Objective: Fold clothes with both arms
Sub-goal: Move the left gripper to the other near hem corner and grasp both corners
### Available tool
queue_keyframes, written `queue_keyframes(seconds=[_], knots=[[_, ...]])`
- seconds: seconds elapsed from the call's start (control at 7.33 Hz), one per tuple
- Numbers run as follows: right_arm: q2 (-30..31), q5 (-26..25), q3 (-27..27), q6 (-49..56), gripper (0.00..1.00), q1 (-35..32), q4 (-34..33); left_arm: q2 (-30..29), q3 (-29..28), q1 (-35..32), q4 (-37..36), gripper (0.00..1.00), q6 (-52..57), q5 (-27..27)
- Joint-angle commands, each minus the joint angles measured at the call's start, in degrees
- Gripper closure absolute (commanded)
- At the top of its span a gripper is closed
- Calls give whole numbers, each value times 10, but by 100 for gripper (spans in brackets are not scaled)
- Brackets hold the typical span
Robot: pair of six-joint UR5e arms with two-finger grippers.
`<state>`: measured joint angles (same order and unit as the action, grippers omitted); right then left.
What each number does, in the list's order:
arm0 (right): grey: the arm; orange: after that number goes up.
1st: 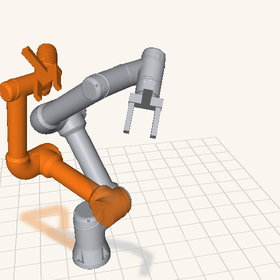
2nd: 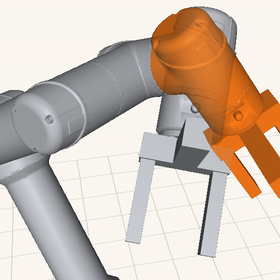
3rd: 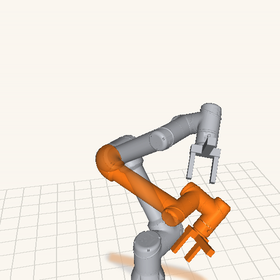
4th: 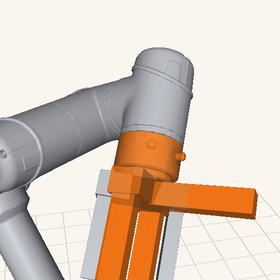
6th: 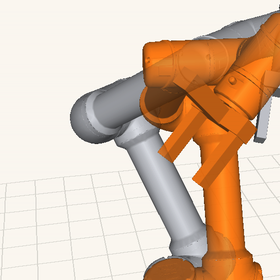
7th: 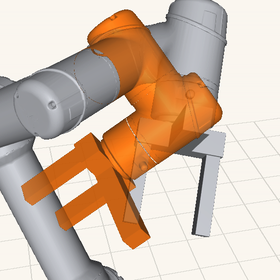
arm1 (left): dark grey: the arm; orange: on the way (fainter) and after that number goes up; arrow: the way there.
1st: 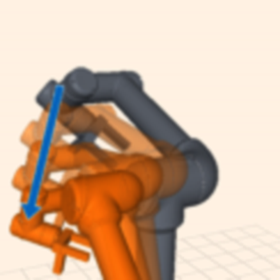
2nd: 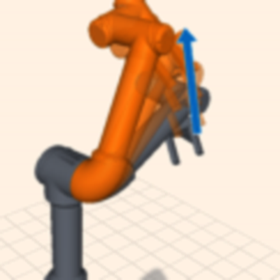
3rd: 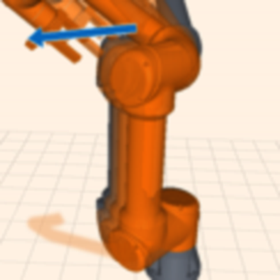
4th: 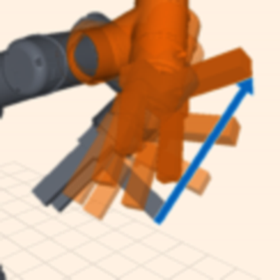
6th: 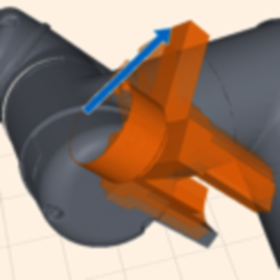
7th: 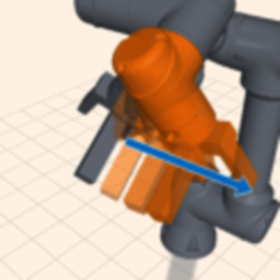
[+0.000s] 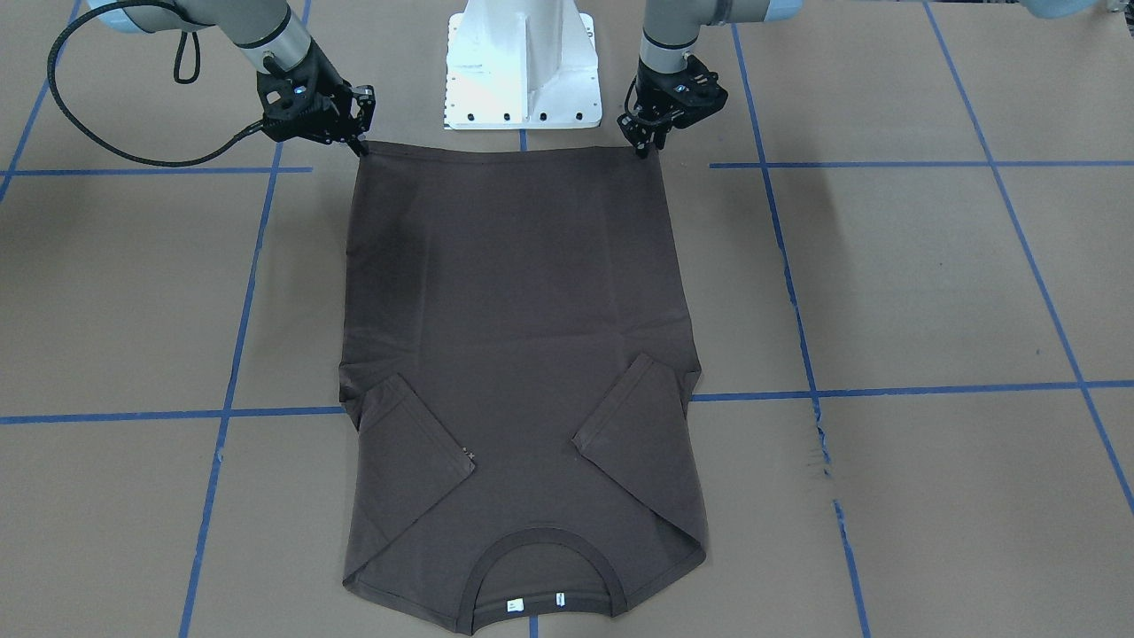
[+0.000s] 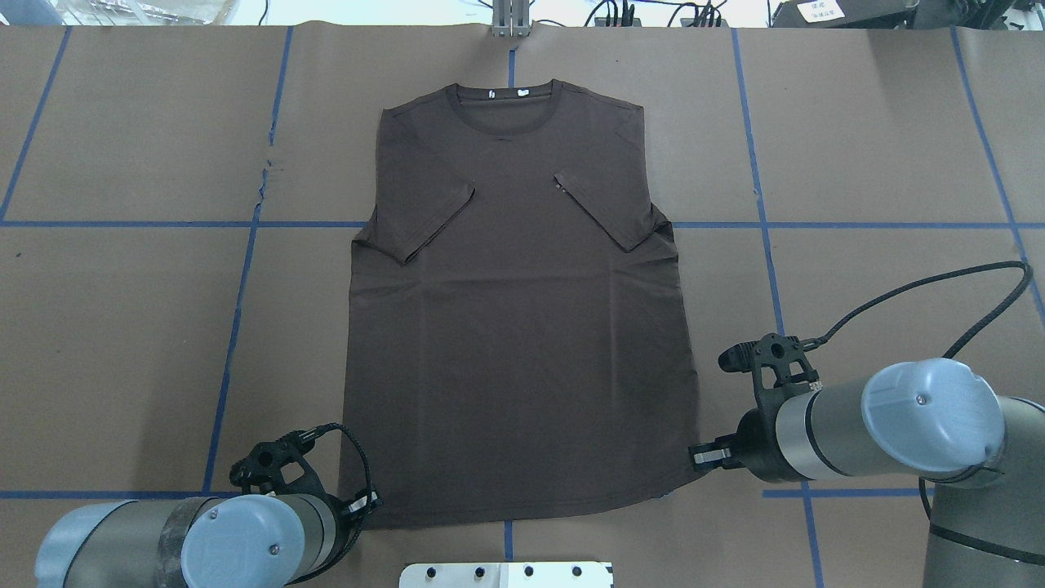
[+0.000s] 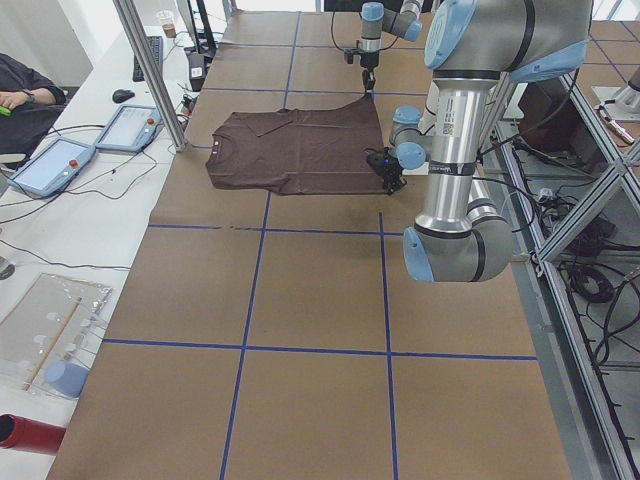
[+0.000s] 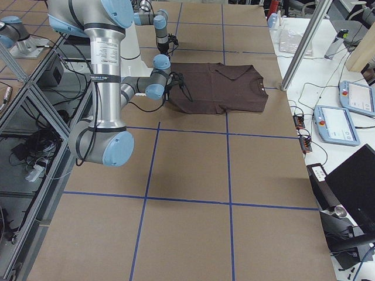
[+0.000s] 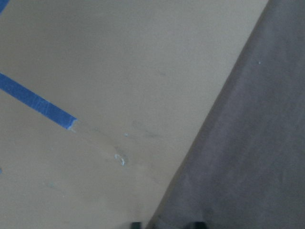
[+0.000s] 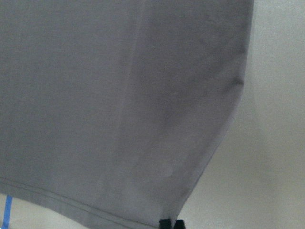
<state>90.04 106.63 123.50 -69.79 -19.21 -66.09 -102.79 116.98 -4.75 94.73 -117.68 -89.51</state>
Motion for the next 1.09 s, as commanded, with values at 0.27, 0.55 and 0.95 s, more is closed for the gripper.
queue_keyframes(seconds=[0.27,0.55,0.95], knots=[[0,1,1,0,100,-3,0,-2,6,-2,-1,100,0,-1],[-5,9,5,0,100,-6,0,5,53,-10,-24,100,6,-3],[43,49,77,-9,100,-12,0,4,138,-4,-111,100,23,-5]])
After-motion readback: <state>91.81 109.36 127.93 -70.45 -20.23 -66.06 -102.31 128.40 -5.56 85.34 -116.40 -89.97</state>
